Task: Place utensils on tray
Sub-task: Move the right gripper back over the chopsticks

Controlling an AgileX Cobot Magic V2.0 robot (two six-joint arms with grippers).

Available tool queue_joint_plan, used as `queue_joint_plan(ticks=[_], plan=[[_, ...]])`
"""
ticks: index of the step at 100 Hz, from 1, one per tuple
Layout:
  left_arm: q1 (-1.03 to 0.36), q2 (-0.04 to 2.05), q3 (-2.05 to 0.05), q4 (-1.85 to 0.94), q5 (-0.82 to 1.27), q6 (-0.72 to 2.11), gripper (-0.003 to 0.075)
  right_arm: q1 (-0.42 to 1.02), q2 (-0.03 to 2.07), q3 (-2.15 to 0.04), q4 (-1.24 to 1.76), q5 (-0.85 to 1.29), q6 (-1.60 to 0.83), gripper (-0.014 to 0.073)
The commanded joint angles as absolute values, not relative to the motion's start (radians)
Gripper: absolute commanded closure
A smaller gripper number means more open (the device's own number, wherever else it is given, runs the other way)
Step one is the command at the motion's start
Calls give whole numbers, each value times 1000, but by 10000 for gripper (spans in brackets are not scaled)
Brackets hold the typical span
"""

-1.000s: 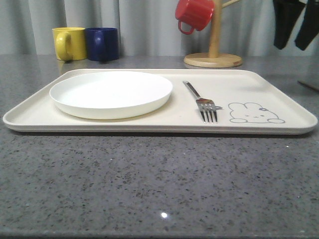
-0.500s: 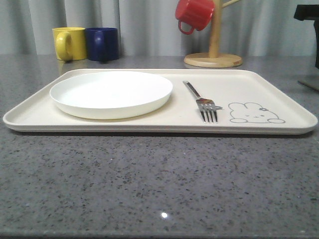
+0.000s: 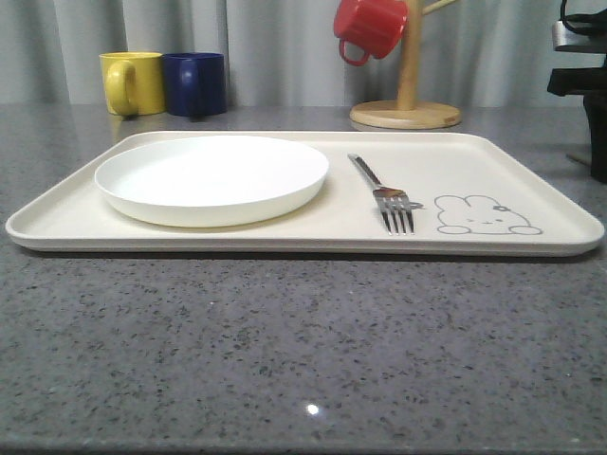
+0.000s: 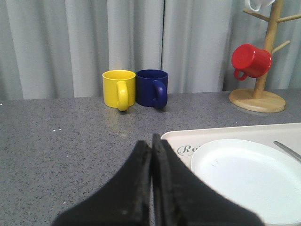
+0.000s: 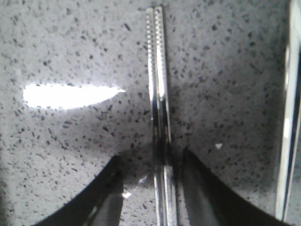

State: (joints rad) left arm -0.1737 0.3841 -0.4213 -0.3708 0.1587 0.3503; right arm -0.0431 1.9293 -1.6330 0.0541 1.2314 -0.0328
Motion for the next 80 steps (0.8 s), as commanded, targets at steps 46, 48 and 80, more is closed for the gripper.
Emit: queue_joint_plan(ticks=[46,48,80], plan=[[-179,390,-447,-377,79,343,738,-50,1877,-1667,47,1256,-9,659],[-179,390,-447,-377,79,343,738,-47,1874,-1668,47,1256,0,659],[-179,390,-447,-377,79,343,738,44,1765,-1689,61,1269,118,659]])
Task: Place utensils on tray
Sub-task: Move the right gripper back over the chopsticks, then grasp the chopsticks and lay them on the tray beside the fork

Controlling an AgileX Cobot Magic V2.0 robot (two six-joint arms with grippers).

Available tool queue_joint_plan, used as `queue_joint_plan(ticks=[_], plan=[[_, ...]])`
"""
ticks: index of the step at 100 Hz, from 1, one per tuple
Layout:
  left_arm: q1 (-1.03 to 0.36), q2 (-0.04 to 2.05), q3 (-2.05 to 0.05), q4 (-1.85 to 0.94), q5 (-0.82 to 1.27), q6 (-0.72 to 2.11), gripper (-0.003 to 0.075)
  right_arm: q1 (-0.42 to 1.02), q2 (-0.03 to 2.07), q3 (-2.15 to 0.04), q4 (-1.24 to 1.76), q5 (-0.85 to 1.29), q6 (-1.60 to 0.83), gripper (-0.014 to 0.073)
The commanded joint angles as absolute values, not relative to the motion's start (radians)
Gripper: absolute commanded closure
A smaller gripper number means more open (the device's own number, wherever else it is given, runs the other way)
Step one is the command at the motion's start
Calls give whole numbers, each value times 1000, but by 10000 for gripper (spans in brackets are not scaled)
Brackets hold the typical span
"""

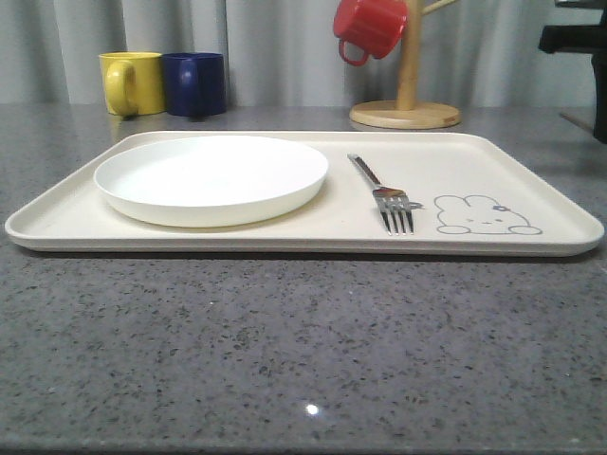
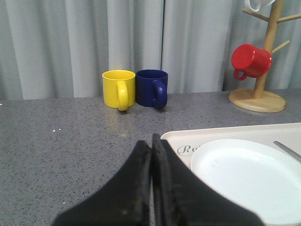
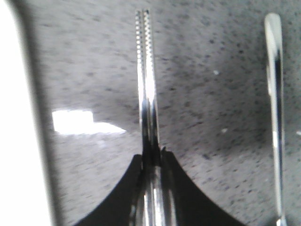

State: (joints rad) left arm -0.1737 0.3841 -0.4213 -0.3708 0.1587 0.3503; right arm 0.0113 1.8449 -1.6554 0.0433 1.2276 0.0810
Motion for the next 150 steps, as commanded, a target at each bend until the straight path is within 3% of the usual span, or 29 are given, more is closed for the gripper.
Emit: queue_joint_plan(ticks=[1,51,114,126,150], plan=[[-179,390,-447,-377,79,343,738,48,1764,-1689,62,1269,126,659],[-179,390,-447,-377,79,343,738,345,1757,-1689,94,1146,335,659],[-179,390,-447,-377,79,343,738,354,1871,-1687,118,1105,386,652],[-179,390,-447,-377,79,343,738,354,1881,-1687,118,1106,386,579],[-179,390,-447,-377,79,343,738,354,1881,-1687,118,1105,385,342]])
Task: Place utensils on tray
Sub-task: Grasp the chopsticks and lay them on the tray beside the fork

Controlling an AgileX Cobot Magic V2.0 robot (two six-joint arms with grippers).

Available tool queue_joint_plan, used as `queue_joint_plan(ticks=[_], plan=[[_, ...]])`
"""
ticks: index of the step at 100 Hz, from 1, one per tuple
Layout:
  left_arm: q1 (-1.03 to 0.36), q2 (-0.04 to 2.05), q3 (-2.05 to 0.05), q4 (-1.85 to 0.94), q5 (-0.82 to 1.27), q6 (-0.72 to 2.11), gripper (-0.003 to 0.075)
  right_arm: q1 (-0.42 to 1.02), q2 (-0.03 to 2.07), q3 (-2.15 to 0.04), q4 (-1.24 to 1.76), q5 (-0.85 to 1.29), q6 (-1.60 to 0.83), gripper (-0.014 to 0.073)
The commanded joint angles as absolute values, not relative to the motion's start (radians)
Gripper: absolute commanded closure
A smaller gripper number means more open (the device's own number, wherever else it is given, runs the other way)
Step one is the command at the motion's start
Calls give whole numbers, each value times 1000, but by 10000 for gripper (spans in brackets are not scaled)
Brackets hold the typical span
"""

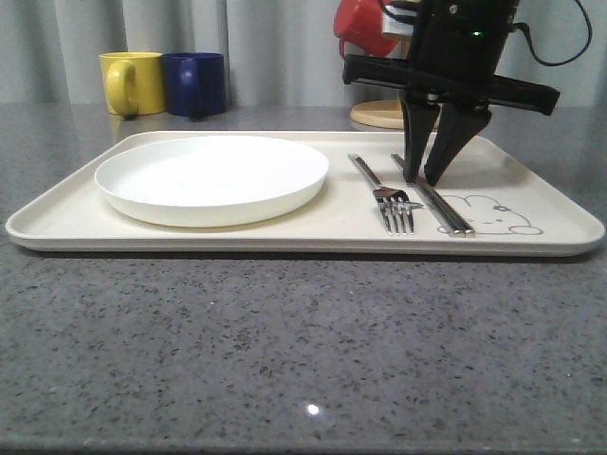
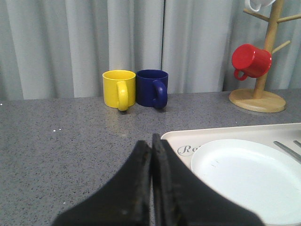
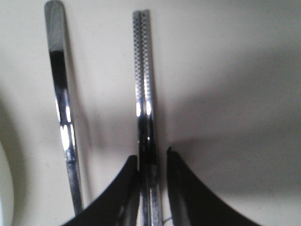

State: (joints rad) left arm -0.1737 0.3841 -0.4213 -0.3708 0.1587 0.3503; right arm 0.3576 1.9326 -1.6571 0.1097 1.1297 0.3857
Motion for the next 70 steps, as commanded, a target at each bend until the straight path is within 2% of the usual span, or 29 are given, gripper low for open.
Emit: queue_joint_plan(ticks=[1,42,70], plan=[[-179,390,-447,-377,79,343,738,354,1881,-1687,118,1105,385,338],[-179,390,-447,-377,79,343,738,326,1789,-1739,98,1151,219,323],[-179,390,-447,-377,79,343,738,144,1738,-1767,98,1238,73,323]])
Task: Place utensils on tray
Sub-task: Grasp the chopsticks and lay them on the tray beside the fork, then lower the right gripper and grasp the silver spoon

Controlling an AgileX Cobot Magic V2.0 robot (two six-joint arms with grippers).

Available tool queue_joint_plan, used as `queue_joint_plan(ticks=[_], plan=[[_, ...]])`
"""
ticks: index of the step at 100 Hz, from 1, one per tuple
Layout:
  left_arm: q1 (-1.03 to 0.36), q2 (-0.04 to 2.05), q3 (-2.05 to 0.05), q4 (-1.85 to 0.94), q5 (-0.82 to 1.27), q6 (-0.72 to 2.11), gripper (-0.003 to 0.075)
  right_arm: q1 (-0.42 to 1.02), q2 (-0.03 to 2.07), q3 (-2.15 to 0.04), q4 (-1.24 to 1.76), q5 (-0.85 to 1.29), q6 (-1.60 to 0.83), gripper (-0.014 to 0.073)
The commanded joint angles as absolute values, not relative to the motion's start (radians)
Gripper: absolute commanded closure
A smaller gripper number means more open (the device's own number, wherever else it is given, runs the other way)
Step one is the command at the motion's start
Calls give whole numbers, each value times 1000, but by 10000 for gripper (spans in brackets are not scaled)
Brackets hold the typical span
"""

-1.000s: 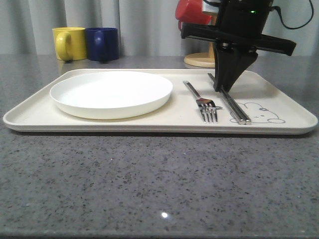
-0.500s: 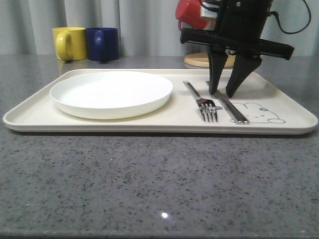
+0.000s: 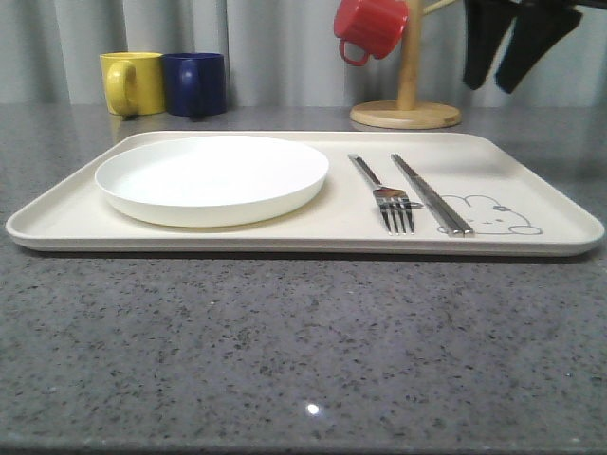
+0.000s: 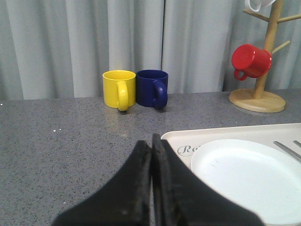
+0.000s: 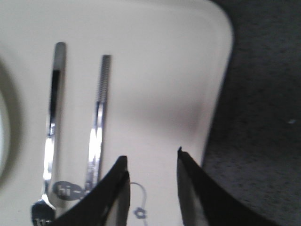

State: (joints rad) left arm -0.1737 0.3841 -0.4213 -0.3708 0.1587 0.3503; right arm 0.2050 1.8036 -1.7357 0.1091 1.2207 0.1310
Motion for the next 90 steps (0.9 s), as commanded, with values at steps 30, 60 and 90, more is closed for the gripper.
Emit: queue_joint_plan(ticks=[30,60,90], plan=[[-179,390,-447,-377,79,343,738,-78,1728,-1765,98,1275,-49,323],[-179,390,-447,-377,79,343,738,-212,1728,-1765,100,1260,-166,323],[-179,390,-447,-377,79,343,738,-243,1731,-1764,100,1247,-210,323]])
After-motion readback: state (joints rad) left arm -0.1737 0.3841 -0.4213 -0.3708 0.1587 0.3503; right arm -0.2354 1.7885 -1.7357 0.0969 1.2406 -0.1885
